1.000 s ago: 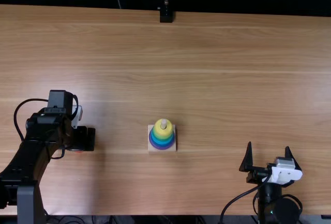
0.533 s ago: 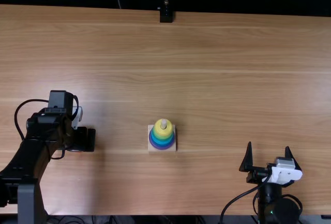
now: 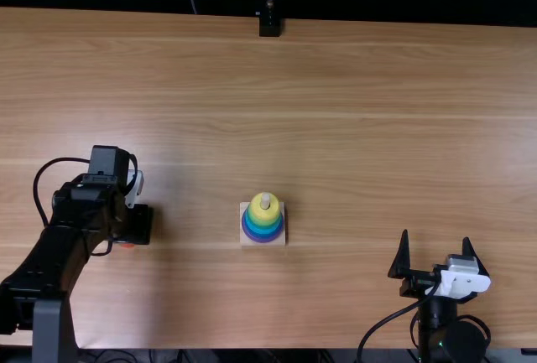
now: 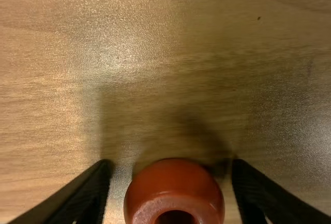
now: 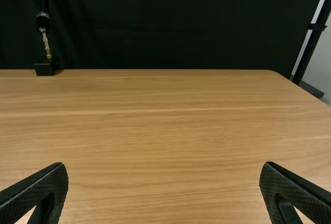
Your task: Build the Hanoi tower: stack the rings onto the peg from bottom to top in this color order: purple, dark blue, light blue, dark green, light green, yellow, orange.
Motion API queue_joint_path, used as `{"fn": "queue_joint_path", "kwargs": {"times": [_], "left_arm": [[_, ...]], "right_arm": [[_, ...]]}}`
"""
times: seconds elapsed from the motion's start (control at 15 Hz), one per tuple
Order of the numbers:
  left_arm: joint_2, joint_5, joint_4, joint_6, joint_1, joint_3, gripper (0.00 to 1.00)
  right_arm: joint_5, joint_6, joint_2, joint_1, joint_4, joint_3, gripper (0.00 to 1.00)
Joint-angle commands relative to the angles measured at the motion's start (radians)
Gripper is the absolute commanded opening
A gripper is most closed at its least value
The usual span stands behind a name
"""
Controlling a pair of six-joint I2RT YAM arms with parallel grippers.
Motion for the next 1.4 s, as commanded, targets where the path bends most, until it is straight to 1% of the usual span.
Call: {"fn": "queue_joint_path", "kwargs": {"times": [0.0, 0.13, 0.2, 0.27, 0.4, 0.6, 0.67, 0.73, 0.8, 0.93, 1.07, 1.13, 1.2, 1.33], "left_arm": [[0.027, 0.009, 0.001, -0.004, -0.006, -0.016, 0.24], [0.027, 0.009, 0.003, -0.009, -0.006, -0.017, 0.07], [0.027, 0.009, 0.005, -0.024, -0.006, -0.017, 0.0], [0.027, 0.009, 0.003, -0.037, -0.006, -0.014, 0.0], [0.025, 0.011, 0.003, -0.037, -0.008, 0.001, 0.0], [0.024, 0.009, -0.026, -0.041, -0.014, 0.106, 0.0], [0.024, 0.009, -0.068, -0.057, -0.015, 0.141, 0.0], [0.024, 0.007, -0.137, -0.081, -0.015, 0.176, 0.0], [0.024, 0.011, -0.207, -0.096, -0.015, 0.213, 0.0], [0.025, 0.013, -0.315, -0.098, -0.025, 0.293, 0.0], [0.025, 0.013, -0.413, -0.107, -0.054, 0.377, 0.0], [0.025, 0.013, -0.45, -0.142, -0.072, 0.417, 0.0], [0.025, 0.013, -0.488, -0.188, -0.1, 0.446, 0.0], [0.025, 0.013, -0.538, -0.239, -0.169, 0.518, 0.0]], "right_arm": [[-0.003, 0.004, -0.012, -0.015, -0.021, -0.013, 1.0], [-0.003, 0.004, -0.012, -0.015, -0.021, -0.013, 1.0], [-0.003, 0.004, -0.012, -0.015, -0.021, -0.013, 1.0], [-0.003, 0.004, -0.012, -0.015, -0.021, -0.013, 1.0], [-0.003, 0.004, -0.012, -0.015, -0.021, -0.013, 1.0], [-0.003, 0.004, -0.012, -0.015, -0.021, -0.013, 1.0], [-0.003, 0.004, -0.012, -0.015, -0.021, -0.013, 1.0], [-0.003, 0.004, -0.012, -0.015, -0.021, -0.013, 1.0], [-0.003, 0.004, -0.012, -0.015, -0.021, -0.013, 1.0], [-0.003, 0.004, -0.012, -0.015, -0.021, -0.013, 1.0], [-0.003, 0.004, -0.012, -0.015, -0.021, -0.013, 1.0], [-0.003, 0.004, -0.012, -0.015, -0.021, -0.013, 1.0], [-0.003, 0.004, -0.012, -0.015, -0.021, -0.013, 1.0], [-0.003, 0.004, -0.012, -0.015, -0.021, -0.013, 1.0]]}}
